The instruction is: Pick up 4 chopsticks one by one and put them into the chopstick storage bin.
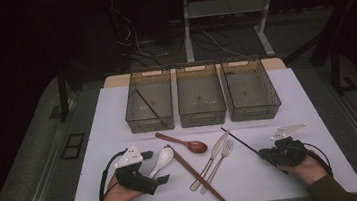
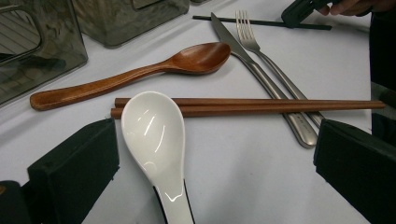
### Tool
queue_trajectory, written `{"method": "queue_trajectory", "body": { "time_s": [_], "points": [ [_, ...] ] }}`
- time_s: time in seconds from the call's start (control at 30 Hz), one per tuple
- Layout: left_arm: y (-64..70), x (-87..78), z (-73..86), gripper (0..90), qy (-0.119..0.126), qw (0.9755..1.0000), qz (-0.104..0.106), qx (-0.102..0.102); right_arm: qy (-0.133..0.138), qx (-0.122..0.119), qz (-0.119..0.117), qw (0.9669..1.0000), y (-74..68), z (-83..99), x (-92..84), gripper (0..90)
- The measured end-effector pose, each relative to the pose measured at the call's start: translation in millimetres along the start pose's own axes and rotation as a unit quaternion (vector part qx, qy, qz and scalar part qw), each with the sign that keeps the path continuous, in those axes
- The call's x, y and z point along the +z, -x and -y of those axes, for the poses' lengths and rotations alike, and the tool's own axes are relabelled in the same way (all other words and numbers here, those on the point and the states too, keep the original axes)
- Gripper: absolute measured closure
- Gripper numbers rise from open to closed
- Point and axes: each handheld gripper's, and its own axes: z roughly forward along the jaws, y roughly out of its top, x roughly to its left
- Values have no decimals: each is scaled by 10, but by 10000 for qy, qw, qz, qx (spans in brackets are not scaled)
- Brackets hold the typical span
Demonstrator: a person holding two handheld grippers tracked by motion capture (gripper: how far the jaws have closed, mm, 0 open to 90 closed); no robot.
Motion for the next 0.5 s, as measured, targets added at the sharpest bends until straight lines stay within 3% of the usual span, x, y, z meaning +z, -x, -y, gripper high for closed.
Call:
{"method": "queue_trajectory", "body": {
  "time_s": [0.5],
  "points": [
    [3, 5, 0, 0, -26, 10000, 22, 23, 30, 65, 20, 10000, 15, -18, -17, 853]
  ]
}}
